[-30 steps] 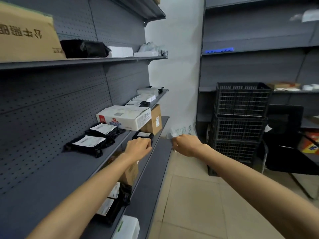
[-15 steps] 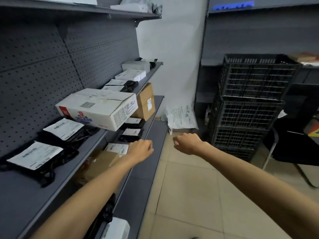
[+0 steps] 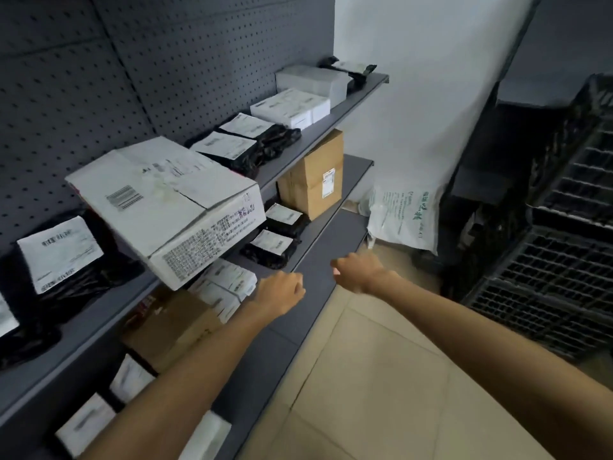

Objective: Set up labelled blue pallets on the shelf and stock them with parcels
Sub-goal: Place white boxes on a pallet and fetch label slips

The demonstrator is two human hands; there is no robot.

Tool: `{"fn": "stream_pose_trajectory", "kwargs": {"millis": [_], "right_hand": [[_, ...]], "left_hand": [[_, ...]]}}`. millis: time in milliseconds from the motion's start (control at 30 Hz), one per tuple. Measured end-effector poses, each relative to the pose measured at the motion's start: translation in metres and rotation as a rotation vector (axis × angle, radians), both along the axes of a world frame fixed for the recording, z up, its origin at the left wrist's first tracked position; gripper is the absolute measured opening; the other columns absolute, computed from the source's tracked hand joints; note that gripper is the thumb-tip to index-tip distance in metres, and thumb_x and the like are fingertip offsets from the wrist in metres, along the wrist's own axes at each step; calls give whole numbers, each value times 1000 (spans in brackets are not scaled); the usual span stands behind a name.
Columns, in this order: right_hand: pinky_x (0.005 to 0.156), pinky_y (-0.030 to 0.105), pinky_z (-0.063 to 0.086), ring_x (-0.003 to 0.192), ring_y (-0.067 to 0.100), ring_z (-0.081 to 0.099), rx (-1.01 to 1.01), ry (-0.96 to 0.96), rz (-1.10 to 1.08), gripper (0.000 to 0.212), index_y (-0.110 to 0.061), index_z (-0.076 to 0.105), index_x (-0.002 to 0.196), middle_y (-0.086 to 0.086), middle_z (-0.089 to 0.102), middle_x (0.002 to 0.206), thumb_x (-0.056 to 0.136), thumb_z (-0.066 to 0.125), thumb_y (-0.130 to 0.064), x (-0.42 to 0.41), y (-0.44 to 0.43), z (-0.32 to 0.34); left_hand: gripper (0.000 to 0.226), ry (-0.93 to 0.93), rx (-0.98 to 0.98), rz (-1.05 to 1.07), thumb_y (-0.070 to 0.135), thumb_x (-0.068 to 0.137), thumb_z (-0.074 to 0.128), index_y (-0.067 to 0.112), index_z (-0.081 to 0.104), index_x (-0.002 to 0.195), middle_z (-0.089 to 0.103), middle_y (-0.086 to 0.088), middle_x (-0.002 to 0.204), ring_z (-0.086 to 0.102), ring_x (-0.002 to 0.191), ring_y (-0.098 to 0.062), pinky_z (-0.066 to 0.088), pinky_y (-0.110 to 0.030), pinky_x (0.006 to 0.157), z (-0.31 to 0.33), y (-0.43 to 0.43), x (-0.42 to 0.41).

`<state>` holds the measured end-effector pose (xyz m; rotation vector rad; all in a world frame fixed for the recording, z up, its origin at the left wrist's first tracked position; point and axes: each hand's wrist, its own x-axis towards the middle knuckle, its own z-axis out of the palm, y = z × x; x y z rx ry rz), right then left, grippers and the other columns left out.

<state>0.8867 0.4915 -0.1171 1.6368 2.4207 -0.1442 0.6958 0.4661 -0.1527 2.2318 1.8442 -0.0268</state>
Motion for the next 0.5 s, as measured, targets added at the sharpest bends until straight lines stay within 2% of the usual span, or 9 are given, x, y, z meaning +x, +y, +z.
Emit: {"fn": "stream_pose_trajectory", "kwargs": {"millis": [167, 333, 500], "right_hand": [[84, 41, 51, 108, 34, 62, -120, -36, 116, 36, -18, 54, 130, 12, 61, 126, 99, 37, -28, -29, 58, -48], [74, 37, 45, 106, 33, 61, -165, -99, 225, 32, -14, 53, 126, 12, 61, 121, 100, 39, -26, -53, 106, -76], [70, 35, 40, 106, 32, 61, -165, -105, 287, 34, -13, 52, 129, 11, 61, 121, 101, 38, -27, -72, 161, -91]], "left_hand": [[26, 21, -69, 83, 32, 98, 47, 15, 63, 108, 68, -8, 105, 64, 99, -32, 43, -34, 77, -35, 40, -20], [25, 2, -138, 156, 31, 98, 46, 13, 63, 103, 67, -10, 103, 63, 93, -31, 45, -32, 74, -77, 77, -45], [27, -44, -162, 271, 26, 99, 44, 8, 63, 98, 67, -13, 104, 62, 89, -29, 36, -28, 68, -103, 109, -54]]}}
